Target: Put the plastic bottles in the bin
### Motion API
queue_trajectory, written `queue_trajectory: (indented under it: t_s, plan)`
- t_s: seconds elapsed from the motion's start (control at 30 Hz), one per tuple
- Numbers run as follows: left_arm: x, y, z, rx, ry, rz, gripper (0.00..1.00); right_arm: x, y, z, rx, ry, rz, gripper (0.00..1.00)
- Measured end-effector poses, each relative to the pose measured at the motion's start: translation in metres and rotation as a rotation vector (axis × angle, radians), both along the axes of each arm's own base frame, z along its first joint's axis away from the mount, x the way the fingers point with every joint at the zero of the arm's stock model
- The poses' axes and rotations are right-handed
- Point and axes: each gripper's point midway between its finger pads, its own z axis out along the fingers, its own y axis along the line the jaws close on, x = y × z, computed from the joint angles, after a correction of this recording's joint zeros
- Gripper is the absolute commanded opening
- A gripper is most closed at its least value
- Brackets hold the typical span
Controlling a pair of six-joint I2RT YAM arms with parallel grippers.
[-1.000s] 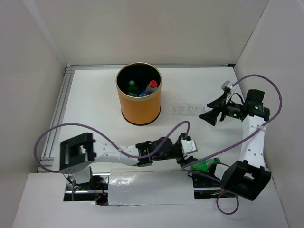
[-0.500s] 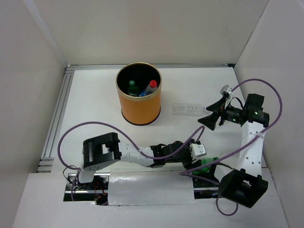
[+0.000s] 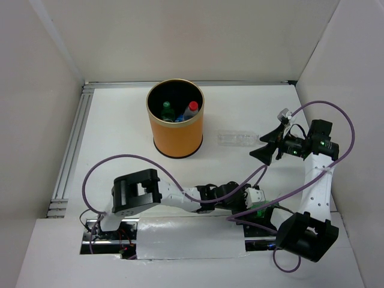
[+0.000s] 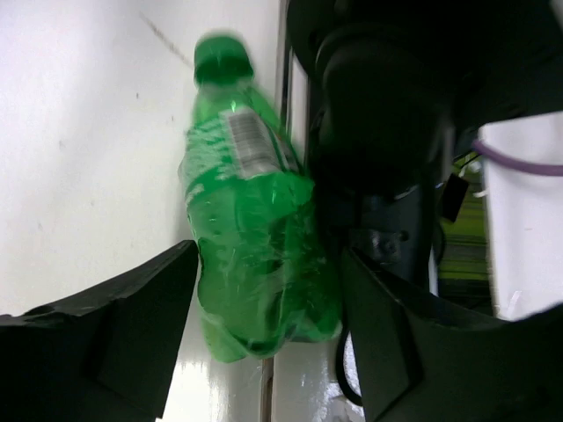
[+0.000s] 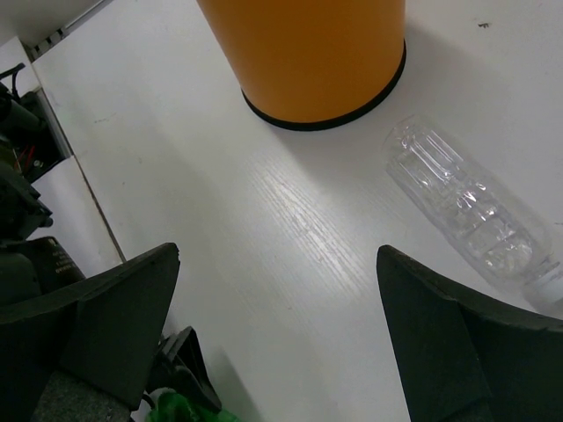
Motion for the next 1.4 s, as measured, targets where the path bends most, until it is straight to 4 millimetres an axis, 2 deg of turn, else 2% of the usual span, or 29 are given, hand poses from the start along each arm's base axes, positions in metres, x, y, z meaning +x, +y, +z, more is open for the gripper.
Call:
queue_trajectory:
  t_s: [0.03, 0.1, 0.17, 0.2, 0.3, 0.33, 0.4, 0.43, 0.5, 0.63, 0.7, 0.73, 0.8, 0.87, 0.97, 1.07, 1.17, 1.23, 1.3, 1.33, 1.4]
  plan:
    - [-0.001, 0.0, -0.005, 0.012, -0.001, 0.002, 0.75, 0.0, 0.0, 0.0, 0.0, 0.001, -0.001, 1.0]
    - [0.001, 0.0, -0.015, 0.033, -0.008, 0.019, 0.64, 0.0, -0.001, 0.0, 0.001, 0.004, -0.004, 1.0]
    - [0.005, -0.004, -0.015, 0.032, -0.013, 0.035, 0.52, 0.0, -0.002, 0.0, 0.002, 0.006, -0.009, 1.0]
    - [0.006, -0.006, -0.015, 0.031, -0.015, 0.04, 0.41, 0.0, -0.002, -0.001, 0.003, 0.007, -0.011, 1.0]
    - [0.008, -0.007, -0.016, 0.032, -0.027, 0.062, 0.19, 0.001, -0.002, 0.0, 0.007, 0.013, -0.015, 1.0]
    - [0.01, -0.006, -0.016, 0.032, -0.031, 0.072, 0.05, 0.001, -0.002, 0.0, 0.008, 0.012, -0.016, 1.0]
    - [0.014, -0.001, -0.016, 0.036, -0.034, 0.102, 0.0, 0.002, -0.003, 0.001, 0.013, 0.017, -0.022, 1.0]
    - [0.018, 0.004, -0.015, 0.041, -0.031, 0.124, 0.0, 0.004, -0.004, 0.002, 0.016, 0.015, -0.032, 1.0]
    - [0.031, 0.029, -0.016, 0.075, -0.013, 0.192, 0.0, 0.013, -0.013, 0.008, 0.023, 0.008, -0.083, 1.0]
    - [0.081, 0.103, -0.004, 0.125, 0.013, 0.39, 0.0, 0.038, -0.037, 0.023, 0.038, 0.003, -0.239, 1.0]
    - [0.11, 0.14, 0.018, 0.11, 0.013, 0.513, 0.0, 0.052, -0.048, 0.028, 0.049, 0.009, -0.3, 1.0]
    - [0.12, 0.152, 0.029, 0.098, 0.008, 0.555, 0.0, 0.058, -0.052, 0.029, 0.056, 0.018, -0.318, 1.0]
    - [0.132, 0.169, 0.061, 0.05, -0.01, 0.614, 0.0, 0.075, -0.064, 0.03, 0.066, 0.065, -0.365, 1.0]
    - [0.134, 0.178, 0.1, -0.01, -0.047, 0.633, 0.0, 0.093, -0.079, 0.028, 0.063, 0.103, -0.412, 1.0]
    - [0.135, 0.186, 0.167, -0.12, -0.122, 0.641, 0.0, 0.11, -0.095, 0.016, 0.051, 0.154, -0.467, 1.0]
    - [0.145, 0.198, 0.254, -0.292, -0.205, 0.683, 0.0, 0.114, -0.102, 0.002, 0.04, 0.2, -0.499, 1.0]
    - [0.177, 0.248, 0.316, -0.439, -0.277, 0.841, 0.0, 0.114, -0.105, -0.004, 0.027, 0.213, -0.514, 1.0]
    - [0.208, 0.288, 0.339, -0.484, -0.323, 0.99, 0.0, 0.114, -0.107, -0.008, 0.015, 0.217, -0.521, 1.0]
    - [0.241, 0.326, 0.345, -0.482, -0.352, 1.141, 0.0, 0.114, -0.11, -0.013, 0.001, 0.229, -0.531, 1.0]
    - [0.258, 0.342, 0.34, -0.46, -0.363, 1.206, 0.0, 0.114, -0.112, -0.017, -0.007, 0.241, -0.539, 1.0]
    - [0.29, 0.367, 0.318, -0.386, -0.362, 1.316, 0.02, 0.115, -0.118, -0.027, -0.021, 0.276, -0.572, 1.0]
